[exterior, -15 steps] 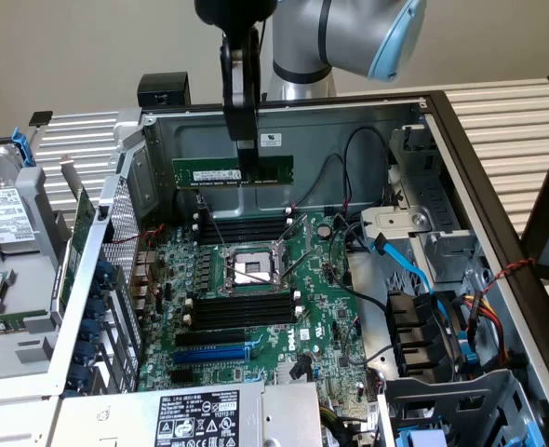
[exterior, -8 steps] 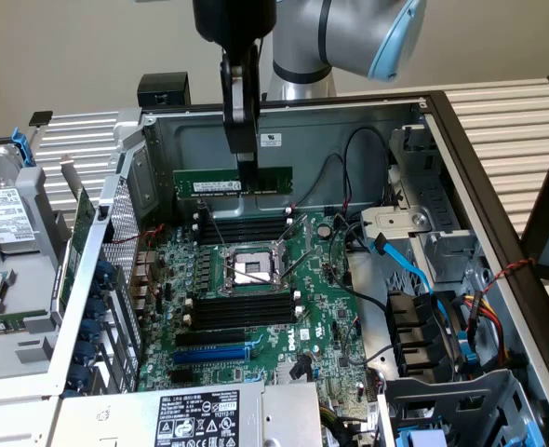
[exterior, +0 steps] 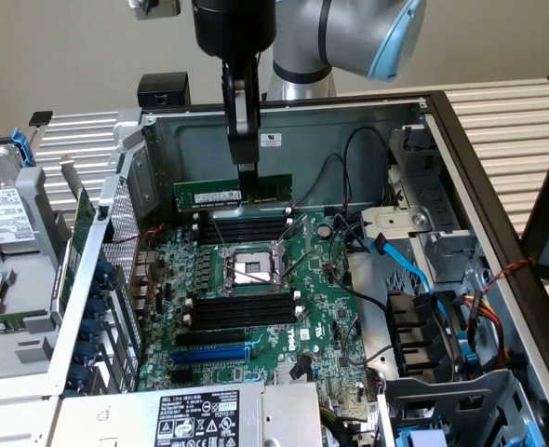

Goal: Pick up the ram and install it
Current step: 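Pick up the ram and move it above insertion slot, then insert the ram into the slot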

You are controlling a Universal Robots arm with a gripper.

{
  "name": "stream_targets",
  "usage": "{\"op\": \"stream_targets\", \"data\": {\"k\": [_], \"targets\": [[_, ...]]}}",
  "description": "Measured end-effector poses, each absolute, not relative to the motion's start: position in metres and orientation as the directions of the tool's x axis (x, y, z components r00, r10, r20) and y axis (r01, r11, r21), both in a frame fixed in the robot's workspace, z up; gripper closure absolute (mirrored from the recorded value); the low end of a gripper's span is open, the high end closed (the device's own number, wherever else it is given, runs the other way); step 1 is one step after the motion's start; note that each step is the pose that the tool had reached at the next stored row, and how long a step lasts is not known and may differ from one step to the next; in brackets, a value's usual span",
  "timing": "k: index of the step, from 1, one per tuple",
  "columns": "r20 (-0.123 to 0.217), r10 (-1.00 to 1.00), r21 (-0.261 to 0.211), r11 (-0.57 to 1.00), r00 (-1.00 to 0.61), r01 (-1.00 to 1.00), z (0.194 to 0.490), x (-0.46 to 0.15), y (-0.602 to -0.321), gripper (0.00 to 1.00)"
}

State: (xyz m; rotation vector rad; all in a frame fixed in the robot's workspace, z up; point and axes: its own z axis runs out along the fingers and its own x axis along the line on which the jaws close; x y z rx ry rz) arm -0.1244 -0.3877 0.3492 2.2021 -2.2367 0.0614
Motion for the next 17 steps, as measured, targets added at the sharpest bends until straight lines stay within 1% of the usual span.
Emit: {"op": "stream_targets", "data": {"k": [8,17], "targets": [[0.029,-1.000,-0.026,0.003,-0.004,-1.000,0.334,-0.126,-0.388,0.87],[0.027,-1.000,-0.026,0.003,-0.004,-1.000,0.333,-0.126,-0.388,0.87]]}}
